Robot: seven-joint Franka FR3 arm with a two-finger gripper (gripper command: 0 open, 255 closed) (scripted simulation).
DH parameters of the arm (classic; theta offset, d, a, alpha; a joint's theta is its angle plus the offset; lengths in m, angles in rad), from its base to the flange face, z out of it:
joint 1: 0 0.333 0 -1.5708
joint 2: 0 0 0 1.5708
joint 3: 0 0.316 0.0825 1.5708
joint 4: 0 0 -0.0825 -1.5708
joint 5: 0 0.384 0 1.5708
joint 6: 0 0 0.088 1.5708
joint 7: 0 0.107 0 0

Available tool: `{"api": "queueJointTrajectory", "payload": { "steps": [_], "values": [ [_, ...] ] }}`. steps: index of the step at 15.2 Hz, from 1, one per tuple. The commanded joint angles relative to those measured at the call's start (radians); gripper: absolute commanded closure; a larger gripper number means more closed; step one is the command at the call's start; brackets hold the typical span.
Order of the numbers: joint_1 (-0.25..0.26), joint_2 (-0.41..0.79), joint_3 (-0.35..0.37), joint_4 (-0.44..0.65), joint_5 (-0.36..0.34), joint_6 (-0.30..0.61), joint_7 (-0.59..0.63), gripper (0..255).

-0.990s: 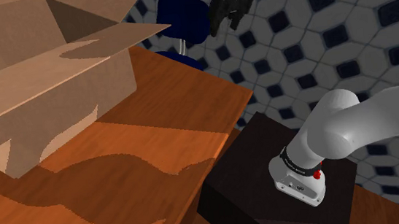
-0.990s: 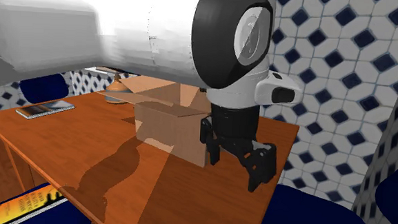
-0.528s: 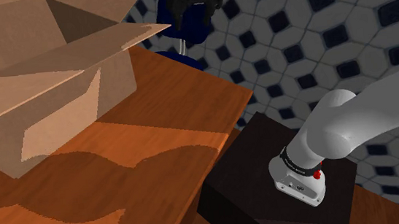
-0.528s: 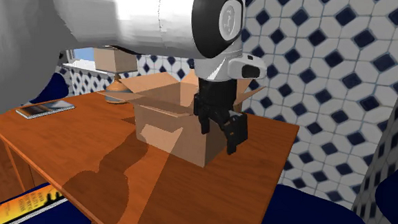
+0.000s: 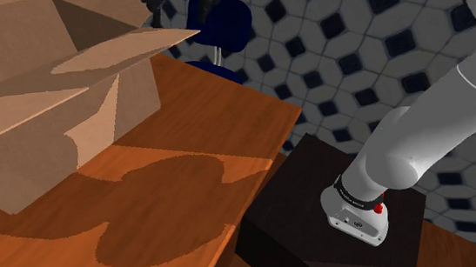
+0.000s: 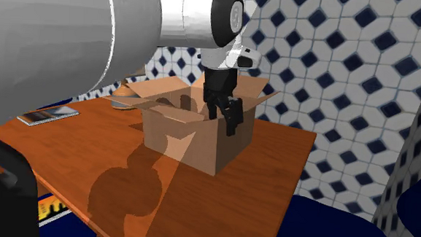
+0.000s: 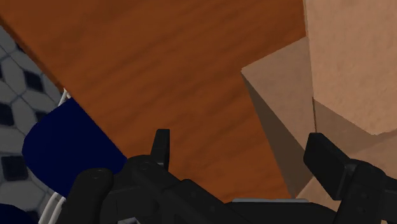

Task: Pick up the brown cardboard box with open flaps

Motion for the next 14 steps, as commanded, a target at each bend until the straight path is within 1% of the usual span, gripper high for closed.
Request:
{"api": "queueJointTrajectory", "payload": {
  "steps": [1,3,5,6,13,14],
  "values": [
    [0.004,0.097,0.032,0.117,-0.034,-0.023,0.076,0],
    [0.02,0.193,0.06,0.236,-0.076,-0.051,0.149,0],
    [0.048,0.3,0.083,0.374,-0.128,-0.091,0.22,0],
    [0.051,0.301,0.081,0.377,-0.129,-0.092,0.221,0],
    [0.036,0.247,0.071,0.205,-0.101,0.031,0.208,0],
    [0.036,0.247,0.071,0.205,-0.101,0.031,0.208,0]
  ]
}}
